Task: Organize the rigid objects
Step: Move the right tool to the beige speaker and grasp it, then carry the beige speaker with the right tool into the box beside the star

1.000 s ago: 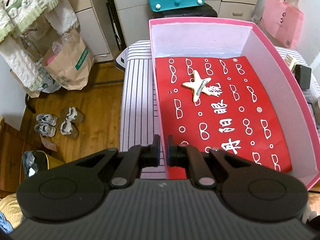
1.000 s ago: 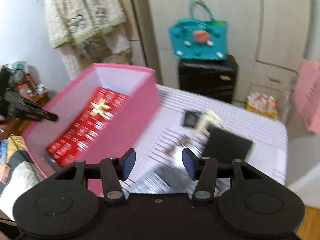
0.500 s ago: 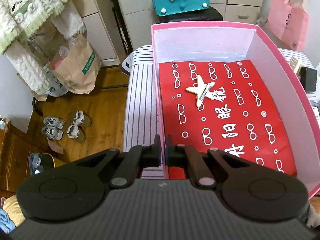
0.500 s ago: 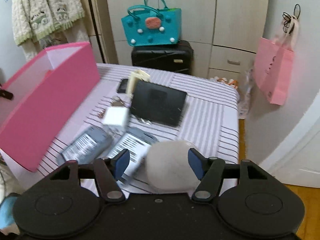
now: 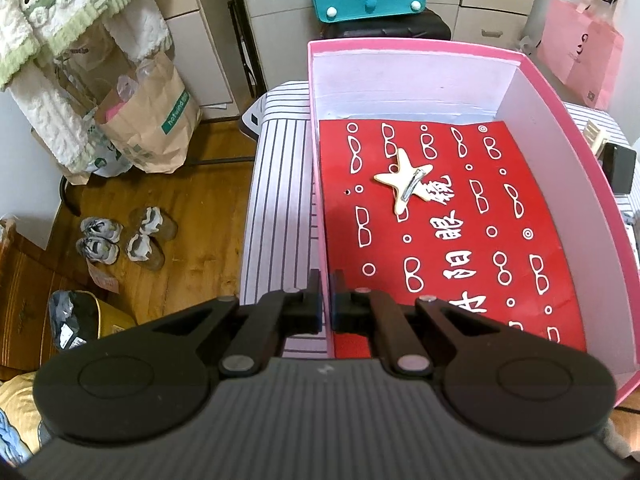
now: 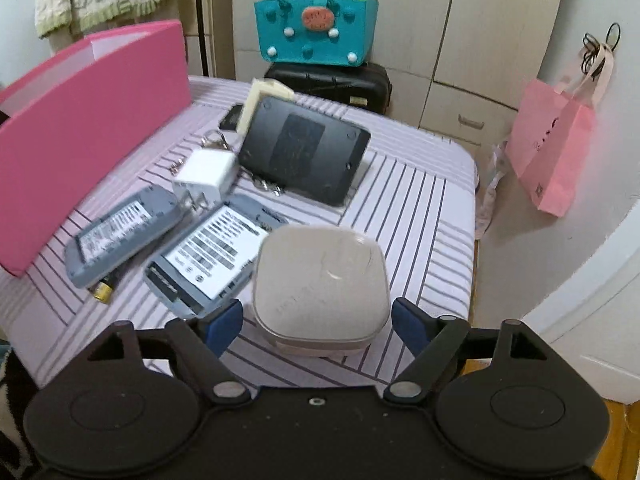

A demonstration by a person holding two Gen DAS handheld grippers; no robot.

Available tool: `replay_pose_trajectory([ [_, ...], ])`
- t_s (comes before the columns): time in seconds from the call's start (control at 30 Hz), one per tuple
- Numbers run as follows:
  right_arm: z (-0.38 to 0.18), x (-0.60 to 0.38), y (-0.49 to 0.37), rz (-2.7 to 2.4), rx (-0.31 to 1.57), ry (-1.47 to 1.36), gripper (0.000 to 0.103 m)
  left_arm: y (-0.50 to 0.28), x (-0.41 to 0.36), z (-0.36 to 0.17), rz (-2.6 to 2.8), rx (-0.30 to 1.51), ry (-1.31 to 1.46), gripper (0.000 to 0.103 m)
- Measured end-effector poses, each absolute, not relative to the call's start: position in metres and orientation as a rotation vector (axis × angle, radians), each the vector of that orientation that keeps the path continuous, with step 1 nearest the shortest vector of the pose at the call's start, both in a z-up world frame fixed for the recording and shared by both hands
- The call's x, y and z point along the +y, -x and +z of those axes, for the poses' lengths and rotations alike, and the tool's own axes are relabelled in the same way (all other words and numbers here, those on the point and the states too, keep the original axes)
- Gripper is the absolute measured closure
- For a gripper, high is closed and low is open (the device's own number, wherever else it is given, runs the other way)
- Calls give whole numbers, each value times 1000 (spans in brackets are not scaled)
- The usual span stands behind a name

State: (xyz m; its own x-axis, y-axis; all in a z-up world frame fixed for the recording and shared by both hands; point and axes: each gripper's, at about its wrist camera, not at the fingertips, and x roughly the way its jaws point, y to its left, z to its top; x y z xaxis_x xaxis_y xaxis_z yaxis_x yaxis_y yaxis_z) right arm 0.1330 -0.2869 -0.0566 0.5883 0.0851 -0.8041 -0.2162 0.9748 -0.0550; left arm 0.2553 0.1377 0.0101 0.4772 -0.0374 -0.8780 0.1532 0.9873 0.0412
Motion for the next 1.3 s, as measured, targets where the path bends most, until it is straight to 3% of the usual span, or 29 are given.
replay_pose_trajectory([
  [0.17,-62,-297,-137,141,876,42,15,-255,136,9,-120,1071,-125,100],
  [0.23,-63,-297,-137,144,863,17,26,-255,138,10,-125,1075,-126,100],
  [0.33,-56,-291,-139,109,904,42,25,-257,138,11,-134,1090,-140,100],
  [0.7,24,-257,-148,235,874,21,25,-262,138,12,-174,1122,-173,98],
  [1.03,85,-149,-184,630,816,57,25,-263,142,13,-198,1137,-162,98],
  [1.3,55,-42,-241,722,939,343,25,-263,140,14,-186,1137,-160,98],
])
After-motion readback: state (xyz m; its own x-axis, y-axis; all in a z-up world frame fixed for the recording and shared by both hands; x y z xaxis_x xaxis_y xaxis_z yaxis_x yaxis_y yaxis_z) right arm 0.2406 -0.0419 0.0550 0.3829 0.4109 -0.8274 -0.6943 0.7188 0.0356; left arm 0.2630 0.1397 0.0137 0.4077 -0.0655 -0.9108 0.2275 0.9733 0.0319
